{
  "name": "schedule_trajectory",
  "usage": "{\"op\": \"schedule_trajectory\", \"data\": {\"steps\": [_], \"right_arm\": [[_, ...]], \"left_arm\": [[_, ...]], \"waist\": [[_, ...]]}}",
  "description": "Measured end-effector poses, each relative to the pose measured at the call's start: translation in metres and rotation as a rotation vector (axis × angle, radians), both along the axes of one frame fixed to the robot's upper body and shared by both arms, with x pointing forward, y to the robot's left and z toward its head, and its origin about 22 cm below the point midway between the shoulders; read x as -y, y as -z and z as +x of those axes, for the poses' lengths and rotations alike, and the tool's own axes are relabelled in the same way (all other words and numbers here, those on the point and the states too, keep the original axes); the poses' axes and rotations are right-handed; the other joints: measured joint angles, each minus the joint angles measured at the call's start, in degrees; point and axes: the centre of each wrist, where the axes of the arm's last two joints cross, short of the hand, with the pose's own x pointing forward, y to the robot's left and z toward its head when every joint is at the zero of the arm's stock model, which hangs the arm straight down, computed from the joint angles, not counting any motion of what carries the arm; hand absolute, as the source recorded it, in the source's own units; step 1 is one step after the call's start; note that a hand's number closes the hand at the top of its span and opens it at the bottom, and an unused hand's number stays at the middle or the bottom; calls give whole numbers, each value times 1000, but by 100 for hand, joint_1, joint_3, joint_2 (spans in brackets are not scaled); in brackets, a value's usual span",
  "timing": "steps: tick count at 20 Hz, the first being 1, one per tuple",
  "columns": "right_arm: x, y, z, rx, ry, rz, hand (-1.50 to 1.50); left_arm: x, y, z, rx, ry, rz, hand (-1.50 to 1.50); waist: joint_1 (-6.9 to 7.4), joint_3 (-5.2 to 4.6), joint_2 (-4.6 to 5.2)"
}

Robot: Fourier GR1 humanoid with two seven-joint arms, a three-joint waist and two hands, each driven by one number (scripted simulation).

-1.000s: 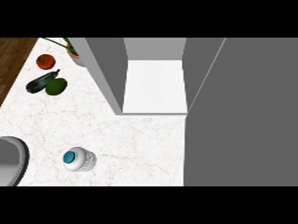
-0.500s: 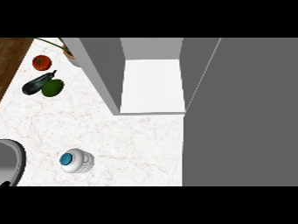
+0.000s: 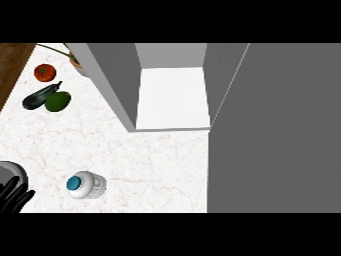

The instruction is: Pick up the bottled water, place it into the cabinet and close the cabinet

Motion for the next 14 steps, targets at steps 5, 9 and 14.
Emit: {"op": "schedule_trajectory", "data": {"steps": [5, 9, 14], "right_arm": [[2, 2, -3, -7, -9, 6, -150], [4, 4, -6, -6, -13, 13, -150], [9, 6, -13, -5, -19, 14, -150]], "left_arm": [[-1, 21, 21, 10, 6, 26, -150], [-1, 33, 41, 5, 2, 44, -150], [2, 58, 61, -12, -36, 60, -150]], "waist": [[4, -4, 0], [3, -2, 4], [-12, -4, 3]]}}
